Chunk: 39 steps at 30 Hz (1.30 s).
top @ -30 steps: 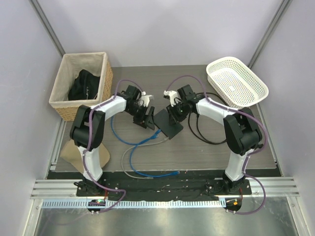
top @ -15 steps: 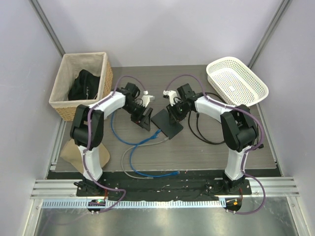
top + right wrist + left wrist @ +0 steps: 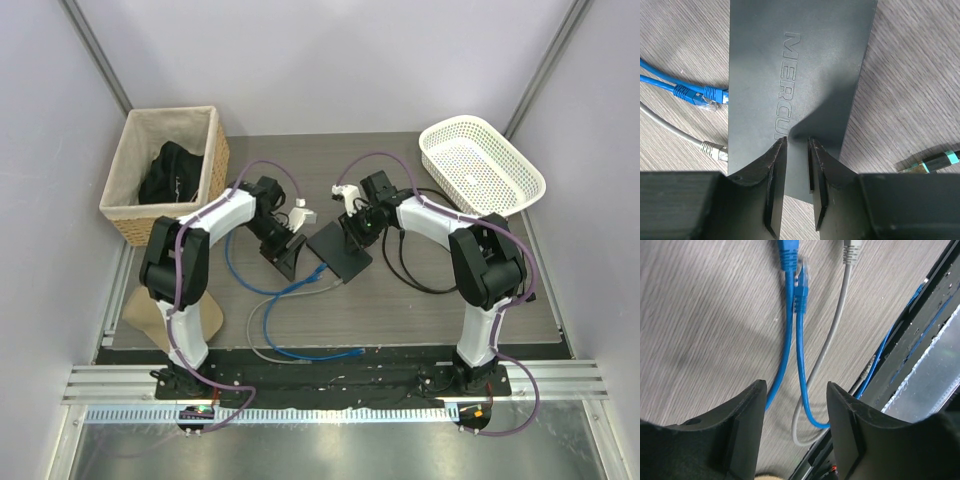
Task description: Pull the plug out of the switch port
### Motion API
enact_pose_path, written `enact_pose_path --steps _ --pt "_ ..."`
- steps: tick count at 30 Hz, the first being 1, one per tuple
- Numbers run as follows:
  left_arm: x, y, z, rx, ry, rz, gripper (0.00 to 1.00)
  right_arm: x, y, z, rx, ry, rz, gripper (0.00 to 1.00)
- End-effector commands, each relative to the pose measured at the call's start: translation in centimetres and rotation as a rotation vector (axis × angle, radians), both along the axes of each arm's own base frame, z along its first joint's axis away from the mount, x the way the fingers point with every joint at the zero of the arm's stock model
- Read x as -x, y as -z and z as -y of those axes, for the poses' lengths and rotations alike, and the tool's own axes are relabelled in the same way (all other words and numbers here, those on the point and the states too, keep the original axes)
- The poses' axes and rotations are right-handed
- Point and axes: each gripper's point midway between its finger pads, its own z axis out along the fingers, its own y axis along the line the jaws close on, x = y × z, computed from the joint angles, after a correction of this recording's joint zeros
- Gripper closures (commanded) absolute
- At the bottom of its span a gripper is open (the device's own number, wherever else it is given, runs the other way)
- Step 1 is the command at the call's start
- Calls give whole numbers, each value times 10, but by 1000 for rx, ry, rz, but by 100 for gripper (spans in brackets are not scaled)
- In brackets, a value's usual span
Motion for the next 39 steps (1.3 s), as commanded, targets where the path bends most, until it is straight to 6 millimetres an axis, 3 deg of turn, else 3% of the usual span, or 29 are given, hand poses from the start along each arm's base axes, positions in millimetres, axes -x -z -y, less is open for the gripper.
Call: enact_pose_path --steps 1,6,14,22,25,26,28,29,31,32,33,34,35,36,37,39 --pt "-3 5 16 29 -4 12 46 -2 3 6 38 7 17 69" --pt "-8 18 20 9 -24 22 51 0 4 11 50 16 25 69" --pt "1 31 17 -46 3 -42 56 0 4 15 60 21 37 69" --pt "-5 25 19 -30 6 -14 77 -1 3 20 76 28 55 69" --pt "-16 3 27 19 0 21 88 -2 3 24 82 37 59 69" --pt "-26 -12 32 51 -2 57 95 -3 3 25 85 37 63 69" --pt "-30 -34 37 93 7 71 100 -10 -1 32 91 60 79 69" --pt "-42 -51 40 127 34 130 100 -14 -4 35 94 71 89 69" --pt "-40 -66 41 170 50 97 100 -29 -14 48 82 137 95 70" --pt "-45 -82 36 196 46 84 100 -30 -16 55 73 158 71 71" --pt "-47 -79 37 230 73 49 100 -43 -23 73 56 210 68 71" --pt "-45 -89 42 293 83 7 100 -46 -22 79 45 220 48 71" --pt "-42 -111 41 313 88 -33 100 -48 -21 90 54 240 34 71" --pt "-45 -101 43 322 117 -72 100 -58 -24 107 61 276 42 71" --pt "-51 -116 50 353 135 -46 100 -64 -21 117 68 299 40 71" --pt "-53 -124 59 401 115 -85 100 -79 -28 134 66 353 61 71"
